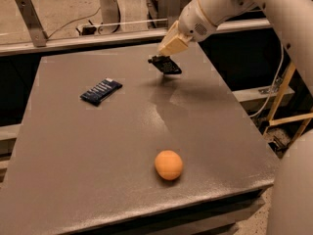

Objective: Pick rxbar chocolate

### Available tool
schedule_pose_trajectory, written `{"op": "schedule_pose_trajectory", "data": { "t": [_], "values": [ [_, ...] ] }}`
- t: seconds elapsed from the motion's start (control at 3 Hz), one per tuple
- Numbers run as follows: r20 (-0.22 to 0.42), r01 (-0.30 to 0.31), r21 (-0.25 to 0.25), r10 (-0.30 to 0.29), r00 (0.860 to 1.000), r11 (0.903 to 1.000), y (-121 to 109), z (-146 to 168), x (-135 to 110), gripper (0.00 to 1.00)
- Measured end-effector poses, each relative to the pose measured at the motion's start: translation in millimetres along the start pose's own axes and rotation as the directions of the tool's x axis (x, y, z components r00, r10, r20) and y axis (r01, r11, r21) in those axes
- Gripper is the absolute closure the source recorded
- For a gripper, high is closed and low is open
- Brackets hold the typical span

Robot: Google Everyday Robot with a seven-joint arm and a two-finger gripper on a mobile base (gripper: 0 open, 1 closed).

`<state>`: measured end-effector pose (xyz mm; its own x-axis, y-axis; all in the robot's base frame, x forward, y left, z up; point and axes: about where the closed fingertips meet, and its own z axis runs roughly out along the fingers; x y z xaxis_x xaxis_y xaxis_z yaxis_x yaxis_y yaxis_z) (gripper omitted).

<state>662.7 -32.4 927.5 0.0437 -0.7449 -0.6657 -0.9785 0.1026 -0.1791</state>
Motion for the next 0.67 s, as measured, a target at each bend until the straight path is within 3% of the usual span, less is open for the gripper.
{"op": "schedule_pose_trajectory", "data": {
  "t": [0.33, 0.67],
  "values": [
    [0.042, 0.057, 0.037, -0.059, 0.997, 0.9977, 9.5, -15.1, -31.7, 1.00],
    [0.042, 0.057, 0.037, -0.059, 0.997, 0.9977, 9.5, -15.1, -31.7, 1.00]
  ]
}}
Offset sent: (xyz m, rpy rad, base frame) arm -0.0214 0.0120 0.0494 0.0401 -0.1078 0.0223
